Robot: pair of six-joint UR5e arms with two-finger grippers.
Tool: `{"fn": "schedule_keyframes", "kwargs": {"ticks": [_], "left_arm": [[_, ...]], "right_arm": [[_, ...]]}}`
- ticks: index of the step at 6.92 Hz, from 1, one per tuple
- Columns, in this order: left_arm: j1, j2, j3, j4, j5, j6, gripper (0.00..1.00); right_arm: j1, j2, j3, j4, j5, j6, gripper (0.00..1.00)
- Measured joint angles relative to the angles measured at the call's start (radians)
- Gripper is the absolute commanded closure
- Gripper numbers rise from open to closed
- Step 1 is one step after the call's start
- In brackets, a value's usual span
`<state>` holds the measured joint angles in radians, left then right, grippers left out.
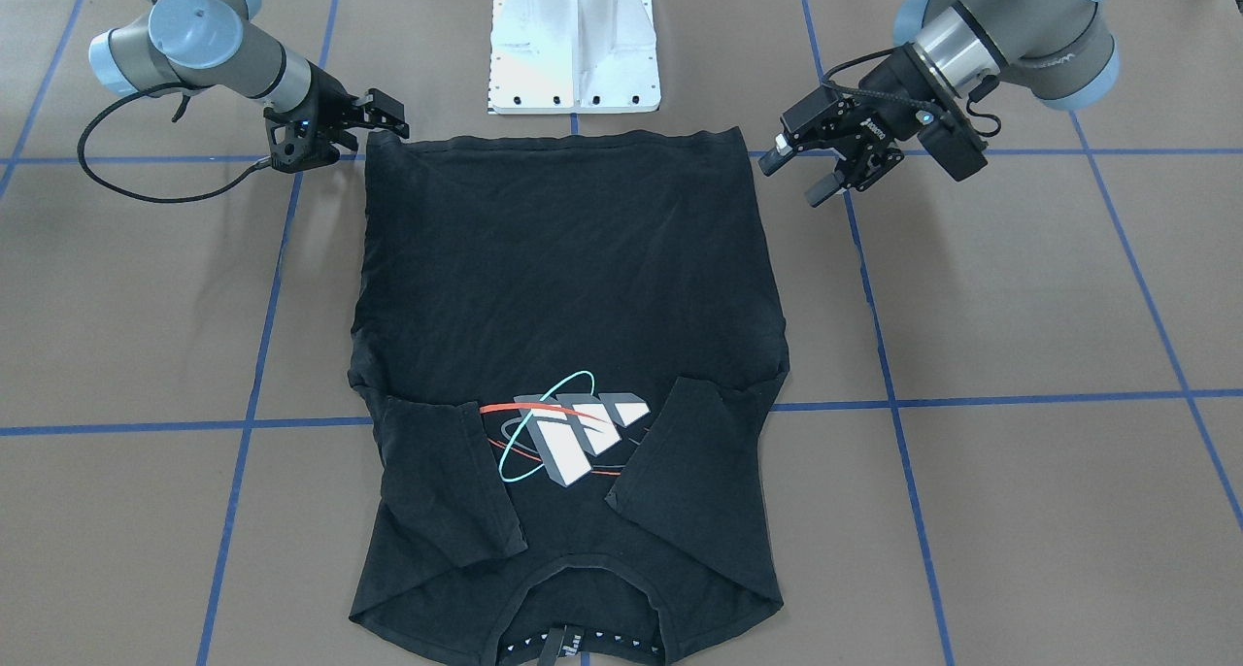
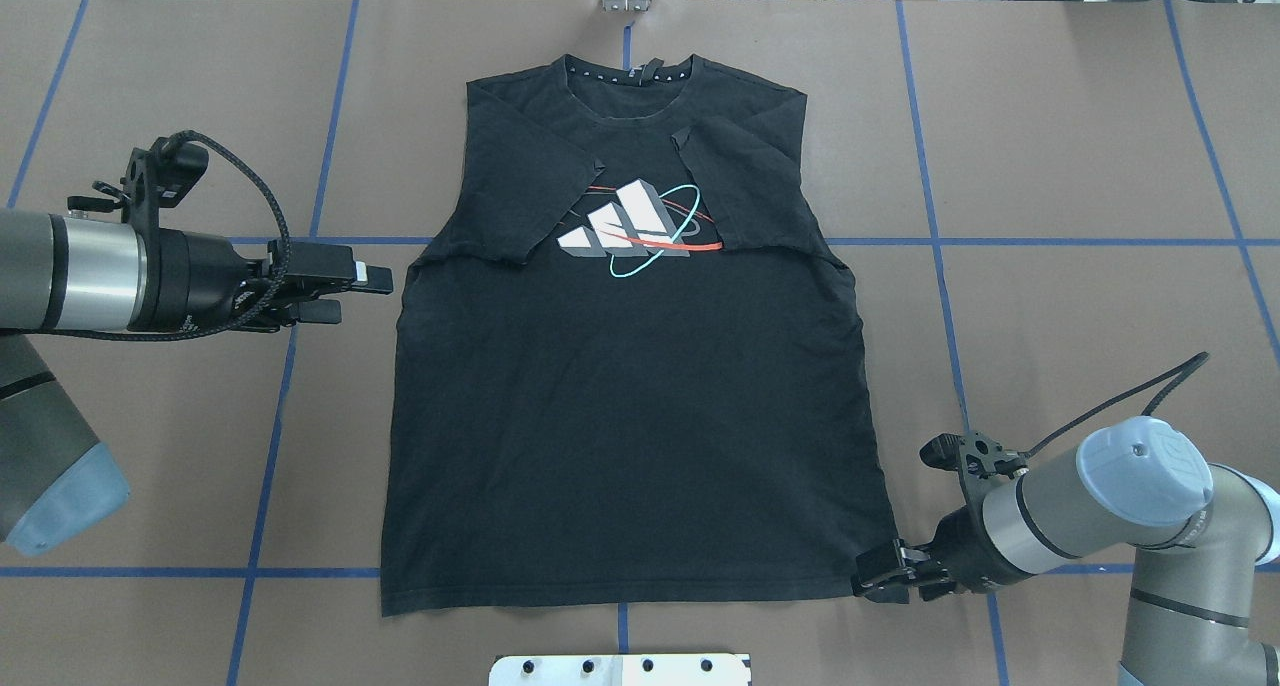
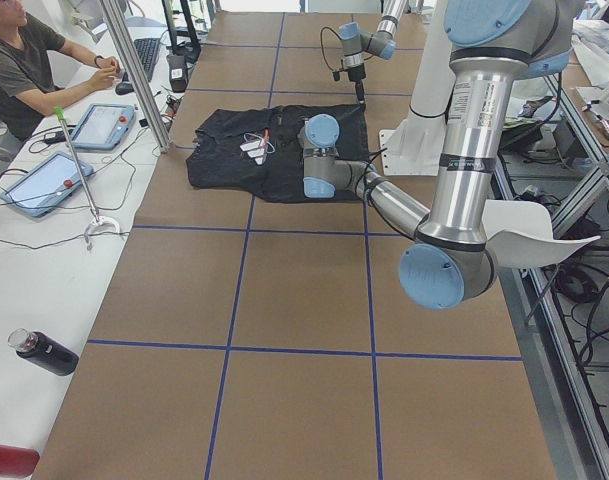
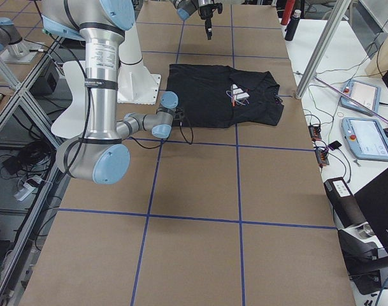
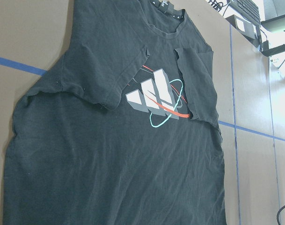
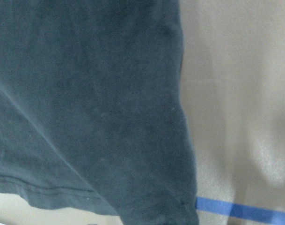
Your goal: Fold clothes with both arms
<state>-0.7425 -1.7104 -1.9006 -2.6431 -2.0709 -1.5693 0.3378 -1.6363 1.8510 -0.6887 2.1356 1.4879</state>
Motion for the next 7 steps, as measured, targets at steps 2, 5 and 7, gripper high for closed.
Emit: {"fn": "schedule_keyframes", "kwargs": {"ticks": [2,5,7], "left_arm": [[0.000,0.001,0.000,0.000,0.000,0.001,0.00],[0.000,0.004,0.001,0.000,0.000,0.002,0.00],[0.000,0.005,0.000,0.000,0.001,0.002,0.00]], "right_arm": [[0.002,0.000,0.015,0.000,0.007,0.000,0.13],[0.001,-0.003,0.024,0.000,0.005,0.000,0.12],[-0.002,-0.003,0.017,-0.001,0.003,0.000,0.12]]}}
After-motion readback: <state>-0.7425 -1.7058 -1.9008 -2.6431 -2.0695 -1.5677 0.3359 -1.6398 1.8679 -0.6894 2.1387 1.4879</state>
